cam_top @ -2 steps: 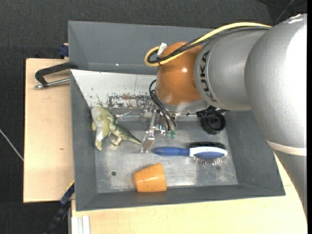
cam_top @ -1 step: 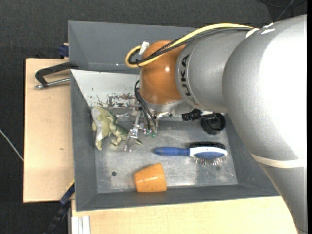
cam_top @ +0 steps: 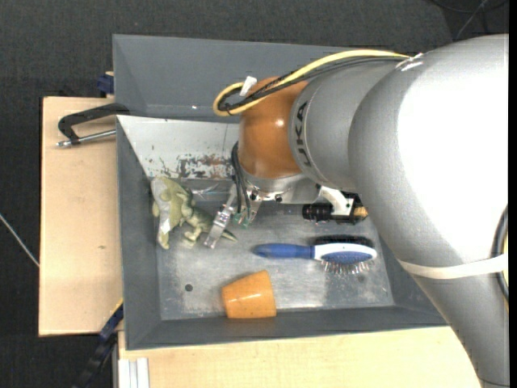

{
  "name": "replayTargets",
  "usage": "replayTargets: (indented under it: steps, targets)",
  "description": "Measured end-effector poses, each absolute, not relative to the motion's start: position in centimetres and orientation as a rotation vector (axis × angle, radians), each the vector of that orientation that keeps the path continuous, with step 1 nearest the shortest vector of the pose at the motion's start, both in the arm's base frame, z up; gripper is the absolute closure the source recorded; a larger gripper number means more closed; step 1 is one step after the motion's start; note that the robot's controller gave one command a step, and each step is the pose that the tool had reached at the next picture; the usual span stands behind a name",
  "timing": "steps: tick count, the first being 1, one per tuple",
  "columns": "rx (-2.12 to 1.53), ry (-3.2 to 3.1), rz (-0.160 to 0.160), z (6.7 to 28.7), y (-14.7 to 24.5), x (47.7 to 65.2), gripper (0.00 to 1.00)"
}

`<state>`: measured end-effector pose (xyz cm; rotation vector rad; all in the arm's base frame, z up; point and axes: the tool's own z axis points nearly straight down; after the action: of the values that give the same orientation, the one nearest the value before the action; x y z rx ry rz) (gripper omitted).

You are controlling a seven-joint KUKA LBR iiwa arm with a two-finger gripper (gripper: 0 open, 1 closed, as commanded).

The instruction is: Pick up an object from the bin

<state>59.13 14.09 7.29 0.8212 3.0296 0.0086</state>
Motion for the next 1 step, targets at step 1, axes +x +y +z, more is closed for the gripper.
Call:
replayTargets:
  steps: [1]
  targets:
    - [1.019,2.967,0.015,7.38,13.38,58.61,0.00]
